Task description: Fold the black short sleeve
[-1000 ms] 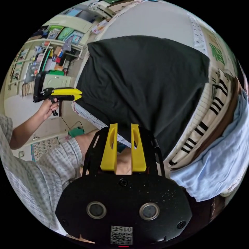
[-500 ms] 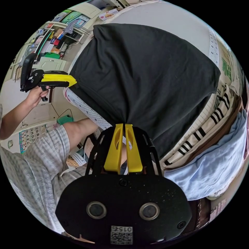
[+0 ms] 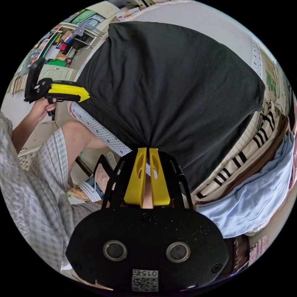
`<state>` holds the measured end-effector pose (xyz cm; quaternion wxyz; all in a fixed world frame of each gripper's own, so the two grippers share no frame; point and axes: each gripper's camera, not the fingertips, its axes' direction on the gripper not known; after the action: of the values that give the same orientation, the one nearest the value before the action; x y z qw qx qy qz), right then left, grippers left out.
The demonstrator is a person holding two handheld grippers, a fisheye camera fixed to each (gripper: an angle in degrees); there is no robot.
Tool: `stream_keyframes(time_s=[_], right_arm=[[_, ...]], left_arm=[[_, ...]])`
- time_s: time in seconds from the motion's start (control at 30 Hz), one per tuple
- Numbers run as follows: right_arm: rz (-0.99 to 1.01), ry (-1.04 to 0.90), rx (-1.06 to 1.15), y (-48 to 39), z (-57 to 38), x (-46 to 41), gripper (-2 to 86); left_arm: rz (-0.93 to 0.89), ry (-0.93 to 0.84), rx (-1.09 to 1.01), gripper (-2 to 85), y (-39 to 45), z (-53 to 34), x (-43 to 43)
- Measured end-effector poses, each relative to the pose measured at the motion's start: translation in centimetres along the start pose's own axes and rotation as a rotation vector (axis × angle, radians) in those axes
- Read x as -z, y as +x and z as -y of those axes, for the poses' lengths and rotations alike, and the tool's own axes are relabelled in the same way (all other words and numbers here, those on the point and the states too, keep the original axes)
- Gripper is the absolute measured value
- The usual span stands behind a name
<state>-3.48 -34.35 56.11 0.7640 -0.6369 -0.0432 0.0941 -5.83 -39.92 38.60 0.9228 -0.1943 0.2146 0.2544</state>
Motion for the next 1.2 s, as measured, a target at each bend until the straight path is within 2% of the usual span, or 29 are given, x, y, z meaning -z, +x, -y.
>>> stream_keyframes(time_s=[0.1, 0.23, 0.33, 0.43, 0.6, 0.73, 0.9, 1.0, 1.07, 1.1, 1.17, 1.2], right_arm=[[0.040, -0.019, 0.130, 1.7, -0.1, -1.1, -0.7], [0.249, -0.152, 0.370, 6.2, 1.2, -3.2, -0.7], [0.320, -0.110, 0.617, 7.9, 0.1, -4.6, -0.8], [0.375, -0.050, 0.715, 9.9, -1.4, -6.0, -0.9], [0.377, 0.129, 0.825, 12.2, -5.4, -8.4, -0.7], [0.363, 0.275, 0.765, 13.7, -9.1, -10.7, -0.4], [0.364, 0.370, 0.666, 14.5, -11.9, -12.7, -0.1], [0.516, 0.568, 0.559, 16.3, -13.6, -11.4, -0.1], [0.525, 0.861, 0.289, 17.3, -16.6, -10.3, -0.3], [0.529, 0.950, 0.209, 17.4, -17.7, -10.1, -0.4], [0.591, 1.313, -0.041, 16.7, -22.9, -10.0, -0.5], [0.593, 1.384, -0.087, 16.0, -24.2, -9.9, -0.5]], left_arm=[[-0.091, -0.078, -0.094, -0.1, -1.9, 1.1, -0.5], [-0.178, -0.154, -0.274, -0.1, -3.6, 2.1, -2.7], [-0.221, -0.092, -0.398, -0.1, -3.8, 2.0, -3.9], [-0.248, -0.010, -0.464, -0.1, -4.5, 0.7, -4.9], [-0.338, 0.163, -0.404, -0.4, -6.8, -3.2, -6.4], [-0.260, 0.305, -0.342, -0.5, -6.6, -7.2, -7.6], [0.054, 0.320, -0.357, -0.2, -2.0, -10.2, -9.0], [0.096, 0.321, -0.394, -0.1, -1.0, -11.3, -10.3], [0.062, 0.311, -0.366, 0.0, -1.0, -11.9, -11.1], [0.062, 0.316, -0.364, 0.0, -1.0, -12.1, -11.4], [0.057, 0.359, -0.357, -0.1, -0.8, -13.5, -12.4], [0.056, 0.369, -0.353, -0.1, -0.7, -13.9, -12.7]])
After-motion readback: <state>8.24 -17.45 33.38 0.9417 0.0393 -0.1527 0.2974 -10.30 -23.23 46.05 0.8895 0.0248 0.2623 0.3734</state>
